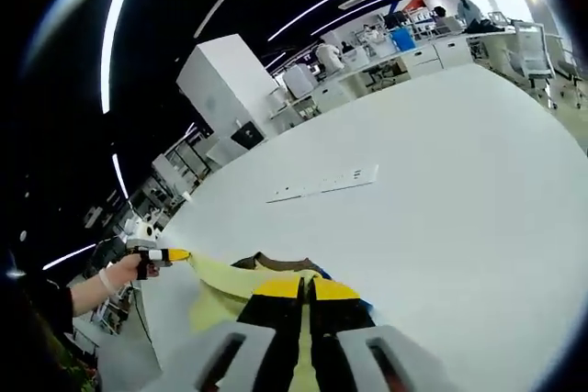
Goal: Fold the garment on the visible template until the final outline fits inside the template.
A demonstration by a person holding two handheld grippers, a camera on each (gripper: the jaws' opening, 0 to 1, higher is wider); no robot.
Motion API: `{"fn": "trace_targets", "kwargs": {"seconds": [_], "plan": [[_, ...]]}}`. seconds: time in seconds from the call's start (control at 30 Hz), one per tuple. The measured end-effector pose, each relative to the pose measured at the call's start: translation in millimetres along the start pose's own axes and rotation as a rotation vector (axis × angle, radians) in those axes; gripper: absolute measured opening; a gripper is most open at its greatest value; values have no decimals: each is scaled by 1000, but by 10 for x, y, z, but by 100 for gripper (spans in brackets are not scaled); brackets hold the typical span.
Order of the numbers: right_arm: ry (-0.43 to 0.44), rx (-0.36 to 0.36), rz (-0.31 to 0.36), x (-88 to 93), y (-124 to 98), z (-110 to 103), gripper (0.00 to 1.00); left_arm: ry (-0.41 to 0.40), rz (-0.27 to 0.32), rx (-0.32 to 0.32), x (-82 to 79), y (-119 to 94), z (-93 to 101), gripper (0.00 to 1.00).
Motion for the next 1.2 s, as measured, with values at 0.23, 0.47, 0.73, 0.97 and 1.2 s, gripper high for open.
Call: {"fn": "trace_targets", "kwargs": {"seconds": [0.23,0.47,0.73,0.97,1.2], "plan": [[112,19,-16,88,266,232,0,-57,0,-32,52,212,-231,0],[176,72,-47,262,471,401,0,-102,-1,-66,88,351,-407,0],[199,95,-61,332,491,453,0,-107,-22,-88,178,384,-484,0],[183,102,-79,376,505,492,0,-101,-23,-96,209,408,-512,0],[180,109,-89,408,524,511,0,-94,-9,-103,220,420,-529,0]]}}
Point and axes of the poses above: the point that each gripper's makers call its tool centre point, and the gripper's own axes: y roughly forward along the fingers, z roughly to its right, x roughly out of its underside, the point moved 2 cm from there along -y, roughly backward along the fingers, and after that the axes turned 4 degrees about x, right-handed, at the moved point
